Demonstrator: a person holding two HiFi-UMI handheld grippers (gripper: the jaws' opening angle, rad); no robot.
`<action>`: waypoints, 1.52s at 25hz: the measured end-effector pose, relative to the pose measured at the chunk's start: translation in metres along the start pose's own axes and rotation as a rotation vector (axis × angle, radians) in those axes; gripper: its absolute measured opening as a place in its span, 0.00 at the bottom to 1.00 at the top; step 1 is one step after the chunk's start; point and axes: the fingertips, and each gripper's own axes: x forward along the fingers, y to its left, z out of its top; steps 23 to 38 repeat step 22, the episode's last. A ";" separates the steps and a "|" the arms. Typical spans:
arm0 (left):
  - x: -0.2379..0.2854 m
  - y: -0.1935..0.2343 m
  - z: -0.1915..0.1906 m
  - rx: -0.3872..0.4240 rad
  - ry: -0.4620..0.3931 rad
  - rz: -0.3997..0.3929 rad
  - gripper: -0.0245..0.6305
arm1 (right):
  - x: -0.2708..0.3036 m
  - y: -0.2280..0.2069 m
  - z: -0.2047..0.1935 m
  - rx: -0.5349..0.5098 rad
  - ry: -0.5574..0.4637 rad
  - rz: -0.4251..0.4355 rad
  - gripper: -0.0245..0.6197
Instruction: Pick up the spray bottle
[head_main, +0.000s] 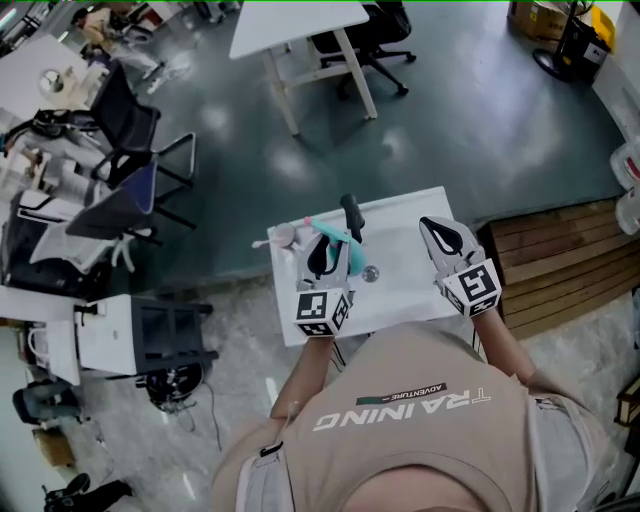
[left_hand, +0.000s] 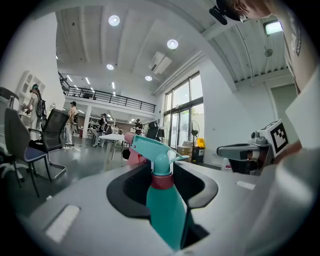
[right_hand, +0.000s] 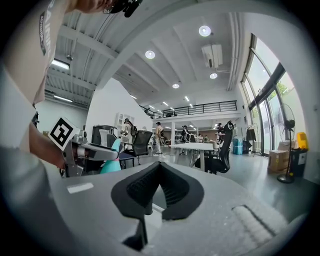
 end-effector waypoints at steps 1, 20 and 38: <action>-0.001 -0.001 -0.001 0.000 0.002 -0.001 0.27 | 0.000 0.000 -0.002 0.004 0.003 0.001 0.04; -0.014 0.004 0.002 0.008 0.004 0.019 0.27 | 0.011 0.009 -0.005 0.006 0.009 0.047 0.04; -0.013 0.004 0.001 0.008 0.003 0.017 0.27 | 0.012 0.010 -0.004 0.002 0.005 0.052 0.04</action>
